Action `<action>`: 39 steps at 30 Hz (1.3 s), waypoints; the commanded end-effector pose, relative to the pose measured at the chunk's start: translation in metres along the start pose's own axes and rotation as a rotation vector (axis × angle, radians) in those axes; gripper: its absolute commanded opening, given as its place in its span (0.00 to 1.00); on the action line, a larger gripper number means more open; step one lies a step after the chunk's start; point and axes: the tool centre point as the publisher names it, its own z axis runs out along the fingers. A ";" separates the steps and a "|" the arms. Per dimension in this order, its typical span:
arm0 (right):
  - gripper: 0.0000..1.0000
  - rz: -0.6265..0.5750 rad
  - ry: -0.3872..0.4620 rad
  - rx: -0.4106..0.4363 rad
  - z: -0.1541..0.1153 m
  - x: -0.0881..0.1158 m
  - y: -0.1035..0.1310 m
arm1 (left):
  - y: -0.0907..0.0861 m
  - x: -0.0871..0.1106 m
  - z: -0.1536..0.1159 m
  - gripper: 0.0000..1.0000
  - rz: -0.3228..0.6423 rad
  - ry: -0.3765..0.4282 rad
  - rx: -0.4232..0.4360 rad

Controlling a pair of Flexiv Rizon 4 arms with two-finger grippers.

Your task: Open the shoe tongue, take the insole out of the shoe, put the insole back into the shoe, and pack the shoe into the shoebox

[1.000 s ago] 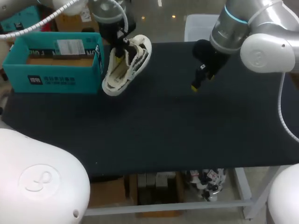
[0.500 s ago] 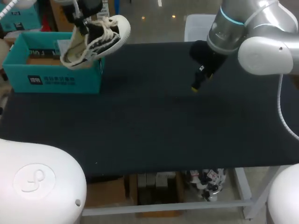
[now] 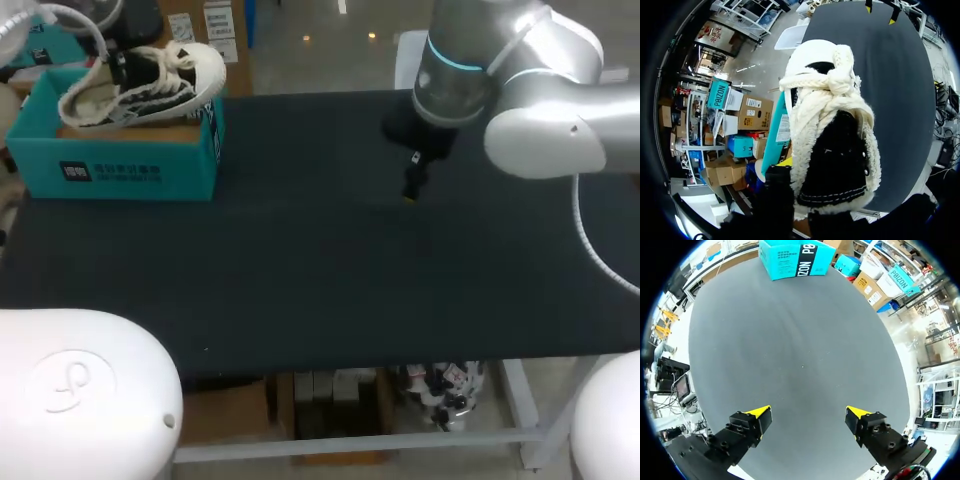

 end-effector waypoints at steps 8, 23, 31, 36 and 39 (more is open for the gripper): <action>1.00 -0.083 0.046 -0.013 0.005 0.005 0.006 | 0.034 -0.021 0.024 0.00 0.009 0.001 0.086; 1.00 -0.083 0.046 -0.013 0.005 0.005 0.006 | 0.052 -0.088 0.095 0.00 0.062 0.051 0.120; 1.00 -0.083 0.046 -0.013 0.005 0.005 0.006 | 0.043 -0.099 0.131 0.00 0.124 0.068 0.118; 1.00 -0.083 0.046 -0.013 0.005 0.005 0.006 | 0.043 -0.094 0.142 0.00 0.148 0.083 0.129; 1.00 -0.083 0.046 -0.013 0.005 0.005 0.006 | 0.044 -0.083 0.148 0.64 0.180 0.082 0.117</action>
